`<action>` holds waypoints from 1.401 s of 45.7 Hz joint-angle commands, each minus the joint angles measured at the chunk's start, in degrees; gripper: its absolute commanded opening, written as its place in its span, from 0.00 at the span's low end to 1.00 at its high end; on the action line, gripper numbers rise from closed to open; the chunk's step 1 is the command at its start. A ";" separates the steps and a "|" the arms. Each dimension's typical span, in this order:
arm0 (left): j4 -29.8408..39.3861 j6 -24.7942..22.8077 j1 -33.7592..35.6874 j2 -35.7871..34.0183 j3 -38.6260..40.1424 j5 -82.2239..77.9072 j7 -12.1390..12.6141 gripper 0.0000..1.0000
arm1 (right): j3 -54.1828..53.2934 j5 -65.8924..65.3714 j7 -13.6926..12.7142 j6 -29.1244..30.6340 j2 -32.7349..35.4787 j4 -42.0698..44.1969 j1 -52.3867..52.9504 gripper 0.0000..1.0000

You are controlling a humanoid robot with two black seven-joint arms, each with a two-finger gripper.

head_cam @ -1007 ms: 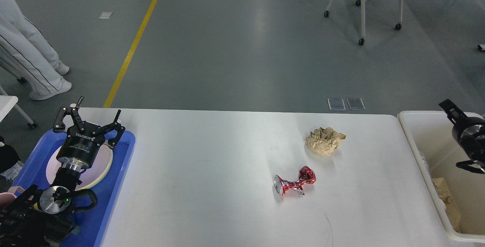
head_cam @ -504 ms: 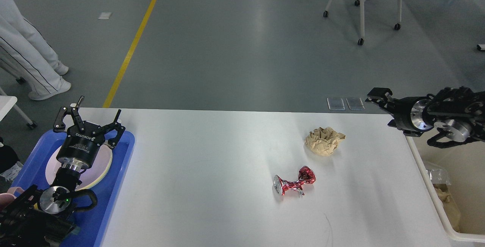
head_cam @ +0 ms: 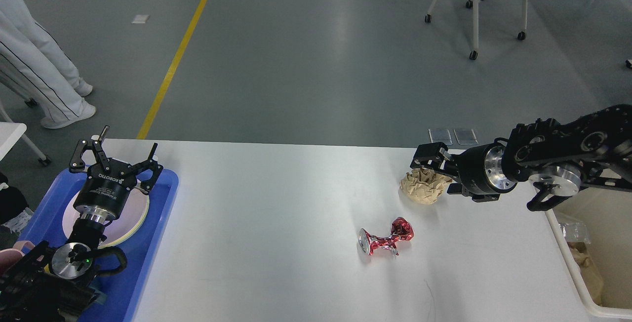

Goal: Tidy desktop
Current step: 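Reach the right gripper to the beige paper ball and grasp it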

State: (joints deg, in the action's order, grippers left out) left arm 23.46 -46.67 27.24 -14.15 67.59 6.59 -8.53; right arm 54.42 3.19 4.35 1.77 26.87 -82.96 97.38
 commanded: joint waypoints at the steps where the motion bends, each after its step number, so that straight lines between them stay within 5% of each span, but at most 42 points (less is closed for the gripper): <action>1: 0.01 0.09 0.01 0.00 0.00 0.00 0.00 0.98 | -0.37 -0.12 -0.13 -0.80 -0.58 4.90 -4.38 1.00; 26: 0.01 0.09 0.01 0.00 0.00 0.00 0.00 0.98 | -10.12 2.95 -0.22 -1.33 -10.43 39.00 -28.91 1.00; 41: 0.01 0.00 0.01 0.00 0.00 0.00 0.00 0.98 | -12.50 9.19 -0.48 -1.33 -13.94 46.05 -35.41 0.99; 52: 0.01 0.00 0.01 0.00 0.00 0.00 0.00 0.98 | -12.41 12.54 -0.22 -1.33 -14.12 45.78 -36.30 0.26; 54: 0.01 0.00 0.01 0.00 0.00 0.00 0.00 0.98 | -12.41 12.54 -0.13 -1.24 -14.12 45.78 -36.21 0.22; 56: 0.01 0.00 0.01 0.00 0.00 0.00 0.00 0.98 | -12.50 12.45 -0.13 -1.24 -14.12 45.70 -36.12 0.00; 64: 0.01 0.09 0.01 0.00 0.00 0.00 0.00 0.98 | -16.01 12.36 -0.04 -3.09 -14.03 45.35 -36.38 0.00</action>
State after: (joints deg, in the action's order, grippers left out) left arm 23.47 -46.67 27.25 -14.15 67.59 6.59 -8.52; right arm 40.86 15.61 4.28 0.03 12.78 -37.35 61.15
